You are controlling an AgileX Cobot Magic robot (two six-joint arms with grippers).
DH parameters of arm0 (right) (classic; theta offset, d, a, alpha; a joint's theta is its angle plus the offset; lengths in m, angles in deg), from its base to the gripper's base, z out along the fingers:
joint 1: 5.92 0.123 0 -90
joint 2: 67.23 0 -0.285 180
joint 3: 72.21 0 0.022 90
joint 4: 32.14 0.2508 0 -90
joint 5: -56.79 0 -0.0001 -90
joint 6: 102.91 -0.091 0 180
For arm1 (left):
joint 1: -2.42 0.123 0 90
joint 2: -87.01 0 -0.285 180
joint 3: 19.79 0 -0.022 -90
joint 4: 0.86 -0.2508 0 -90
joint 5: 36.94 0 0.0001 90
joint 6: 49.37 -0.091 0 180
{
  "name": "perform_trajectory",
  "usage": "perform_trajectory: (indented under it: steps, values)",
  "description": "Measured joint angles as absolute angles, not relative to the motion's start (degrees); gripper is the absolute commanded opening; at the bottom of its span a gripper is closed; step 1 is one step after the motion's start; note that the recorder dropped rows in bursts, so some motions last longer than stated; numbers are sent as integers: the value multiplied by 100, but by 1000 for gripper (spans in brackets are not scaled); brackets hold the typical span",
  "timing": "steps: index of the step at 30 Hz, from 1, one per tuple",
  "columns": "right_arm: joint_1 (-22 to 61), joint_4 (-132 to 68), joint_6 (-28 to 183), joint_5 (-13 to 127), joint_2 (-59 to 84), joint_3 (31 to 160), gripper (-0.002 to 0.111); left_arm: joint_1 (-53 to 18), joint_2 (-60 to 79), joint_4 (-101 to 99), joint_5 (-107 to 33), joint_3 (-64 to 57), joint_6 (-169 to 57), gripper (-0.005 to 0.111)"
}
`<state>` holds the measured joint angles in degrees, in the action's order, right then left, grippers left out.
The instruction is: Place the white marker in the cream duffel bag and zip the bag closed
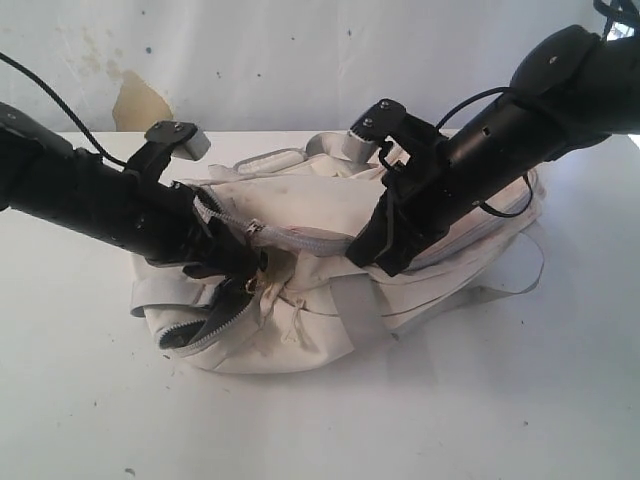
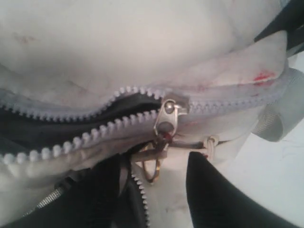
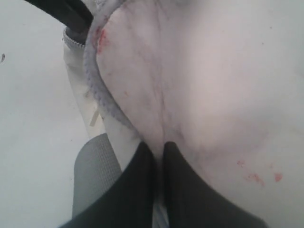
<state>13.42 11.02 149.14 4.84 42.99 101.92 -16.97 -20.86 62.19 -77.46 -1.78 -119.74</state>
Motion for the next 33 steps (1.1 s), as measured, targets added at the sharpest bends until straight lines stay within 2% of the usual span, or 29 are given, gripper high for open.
perform_trajectory:
  steps: [12, 19, 27, 33]
  values:
    - [1342, 1102, 14914, 490, 4299, 10192, 0, -1747, -2426, 7202, -7815, -134, -12156, 47]
    - [1342, 1102, 14914, 511, 4299, 10192, 0, -1757, -2535, 7881, -8592, -134, -13279, 47]
    - [1342, 1125, 14914, 555, 4299, 10192, 0, -1757, -2535, 7886, -7977, -134, -13509, 47]
    - [1342, 1148, 14914, 567, 4299, 10192, 0, -1757, -2544, 7886, -8069, -134, -13509, 45]
